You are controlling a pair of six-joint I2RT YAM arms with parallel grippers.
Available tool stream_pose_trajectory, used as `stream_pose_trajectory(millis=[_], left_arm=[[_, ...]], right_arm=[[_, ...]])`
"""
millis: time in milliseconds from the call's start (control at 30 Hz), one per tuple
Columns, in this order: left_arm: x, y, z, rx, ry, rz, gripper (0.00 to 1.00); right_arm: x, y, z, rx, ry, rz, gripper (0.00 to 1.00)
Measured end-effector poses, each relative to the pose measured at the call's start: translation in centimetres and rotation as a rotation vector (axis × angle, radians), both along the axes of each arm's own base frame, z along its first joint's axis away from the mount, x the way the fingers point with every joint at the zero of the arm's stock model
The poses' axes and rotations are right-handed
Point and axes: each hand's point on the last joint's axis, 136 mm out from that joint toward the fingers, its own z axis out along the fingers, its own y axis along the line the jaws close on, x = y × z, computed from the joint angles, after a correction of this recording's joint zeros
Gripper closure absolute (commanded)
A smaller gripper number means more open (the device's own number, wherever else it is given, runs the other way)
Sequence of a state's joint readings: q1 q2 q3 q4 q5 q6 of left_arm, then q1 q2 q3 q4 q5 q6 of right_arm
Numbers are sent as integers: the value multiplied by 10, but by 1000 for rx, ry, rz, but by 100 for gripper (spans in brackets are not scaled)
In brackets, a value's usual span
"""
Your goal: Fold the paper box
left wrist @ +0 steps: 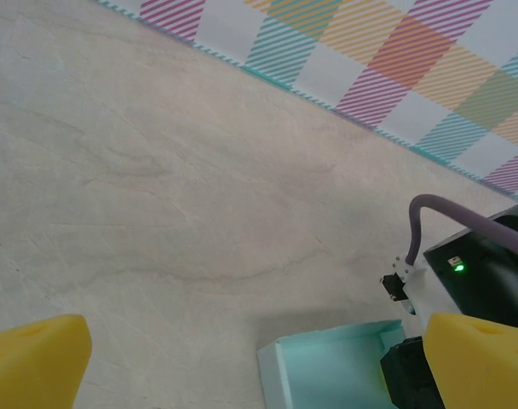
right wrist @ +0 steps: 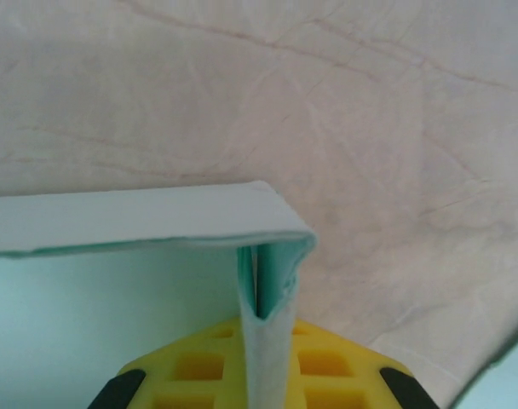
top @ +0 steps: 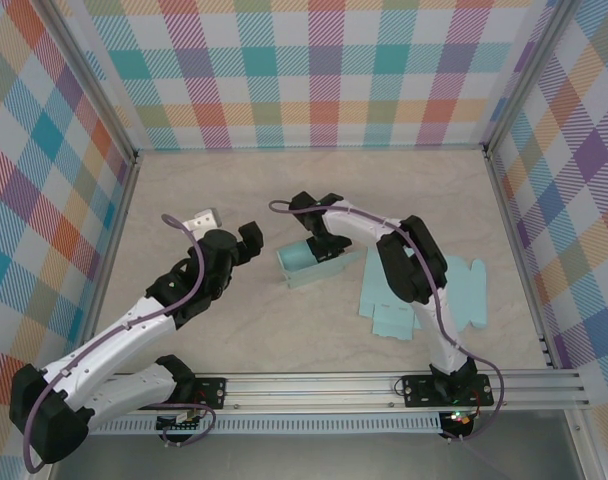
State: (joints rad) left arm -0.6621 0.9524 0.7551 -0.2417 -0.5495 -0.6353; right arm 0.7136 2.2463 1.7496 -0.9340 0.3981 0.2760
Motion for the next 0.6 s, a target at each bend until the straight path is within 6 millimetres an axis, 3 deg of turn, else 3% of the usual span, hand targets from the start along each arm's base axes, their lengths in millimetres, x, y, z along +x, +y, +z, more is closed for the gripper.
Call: stream_pose_trajectory(millis=[300,333,467,533,600], left_arm=[[-5,12,9,16,-28,38,0],[-5,14,8,21,-24,41,0],[-8,17,3,47,-3,44,0],[-8,18,0,63,10,44,0],[-8,20,-4,78,25,44,1]], right_arm=[[5,-2,1,-117,-75,-22,98],[5,-2,1,-116,-74,-22,93],[6,-5,4,-120,-92,-26,57],[8,-8,10,-118,-107,-30,46],[9,-9,14,-97,-110,-29,42]])
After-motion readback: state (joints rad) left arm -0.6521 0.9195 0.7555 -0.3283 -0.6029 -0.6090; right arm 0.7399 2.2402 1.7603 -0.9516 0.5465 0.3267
